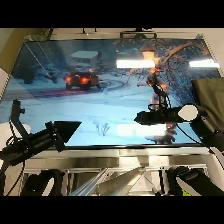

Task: Fold the shirts.

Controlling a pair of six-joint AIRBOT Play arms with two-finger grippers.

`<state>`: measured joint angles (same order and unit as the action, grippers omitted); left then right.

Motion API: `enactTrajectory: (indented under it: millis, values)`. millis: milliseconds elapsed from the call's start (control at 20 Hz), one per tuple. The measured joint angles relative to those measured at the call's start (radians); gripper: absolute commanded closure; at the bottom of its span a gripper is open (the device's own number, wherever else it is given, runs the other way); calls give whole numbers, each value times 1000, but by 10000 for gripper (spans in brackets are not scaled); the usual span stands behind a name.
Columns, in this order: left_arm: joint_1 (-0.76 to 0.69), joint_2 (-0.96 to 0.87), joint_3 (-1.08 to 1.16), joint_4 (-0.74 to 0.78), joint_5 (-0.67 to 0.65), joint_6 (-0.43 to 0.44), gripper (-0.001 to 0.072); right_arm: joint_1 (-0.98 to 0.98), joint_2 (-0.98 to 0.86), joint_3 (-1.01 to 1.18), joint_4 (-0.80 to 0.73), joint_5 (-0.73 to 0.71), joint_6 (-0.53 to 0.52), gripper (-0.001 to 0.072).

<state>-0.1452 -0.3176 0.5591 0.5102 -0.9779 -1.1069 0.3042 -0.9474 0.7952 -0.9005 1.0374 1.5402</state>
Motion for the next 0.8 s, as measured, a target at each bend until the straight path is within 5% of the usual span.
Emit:
enactTrajectory:
  millis: [150, 200, 250, 300, 350, 550, 800]
  values:
    - [34, -4, 16, 39, 96, -58, 690, 0, -2, 0, 2, -24, 0, 689]
    - [72, -14, 39, 113, 119, -110, 380, -1, -2, 0, 5, -28, 0, 677]
    - [124, -31, 71, 204, 124, -158, 19, -2, -2, 0, 5, -33, 0, 529]
    - [187, -53, 108, 304, 124, -195, -7, -2, -2, 0, 5, -35, 0, 318]
    - [273, -85, 152, 413, 117, -228, -6, -2, -2, 0, 5, -39, -3, 254]
    - [694, -275, 292, 713, 72, -290, -4, -2, -2, 0, 8, -50, -16, 254]
    - [1152, -599, 351, 805, 26, -315, -4, -2, -2, 0, 5, -65, -23, 254]
